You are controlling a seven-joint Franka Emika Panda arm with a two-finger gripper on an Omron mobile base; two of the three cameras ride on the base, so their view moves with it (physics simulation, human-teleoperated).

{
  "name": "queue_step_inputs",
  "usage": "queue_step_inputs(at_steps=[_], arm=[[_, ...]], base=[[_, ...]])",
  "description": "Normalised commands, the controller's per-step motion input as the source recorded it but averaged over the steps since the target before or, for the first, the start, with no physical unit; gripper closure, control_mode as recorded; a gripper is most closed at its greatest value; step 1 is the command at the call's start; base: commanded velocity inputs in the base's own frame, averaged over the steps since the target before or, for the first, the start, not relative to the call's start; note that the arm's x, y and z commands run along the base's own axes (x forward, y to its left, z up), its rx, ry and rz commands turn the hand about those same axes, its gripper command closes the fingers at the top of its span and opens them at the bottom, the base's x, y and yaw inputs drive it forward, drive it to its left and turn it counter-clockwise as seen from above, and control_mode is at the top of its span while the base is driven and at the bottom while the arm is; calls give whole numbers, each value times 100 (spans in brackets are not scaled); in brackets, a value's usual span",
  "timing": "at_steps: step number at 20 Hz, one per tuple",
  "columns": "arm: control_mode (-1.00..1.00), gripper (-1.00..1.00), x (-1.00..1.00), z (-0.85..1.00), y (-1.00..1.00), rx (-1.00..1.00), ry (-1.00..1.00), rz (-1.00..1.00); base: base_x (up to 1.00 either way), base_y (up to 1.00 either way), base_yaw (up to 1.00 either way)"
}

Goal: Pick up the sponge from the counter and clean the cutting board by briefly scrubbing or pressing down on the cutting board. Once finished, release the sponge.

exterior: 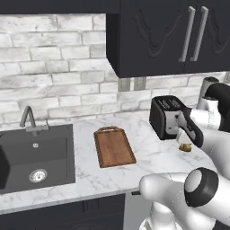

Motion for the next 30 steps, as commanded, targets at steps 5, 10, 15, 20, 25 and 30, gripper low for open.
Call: queue_step_inputs(at_steps=[5, 10, 15, 20, 25, 30], arm=[[-100, -100, 0, -18, 0, 0, 0, 0], [-100, -100, 15, -12, -3, 0, 0, 0], [-100, -100, 26, 0, -7, 0, 0, 0], [-100, -100, 21, -2, -14, 0, 0, 0], [-100, -100, 11, -2, -16, 0, 0, 0], [-100, -100, 16, 0, -7, 0, 0, -3]], base=[[0, 0, 0], [0, 0, 0], [0, 0, 0], [0, 0, 0], [0, 0, 0], [0, 0, 0]])
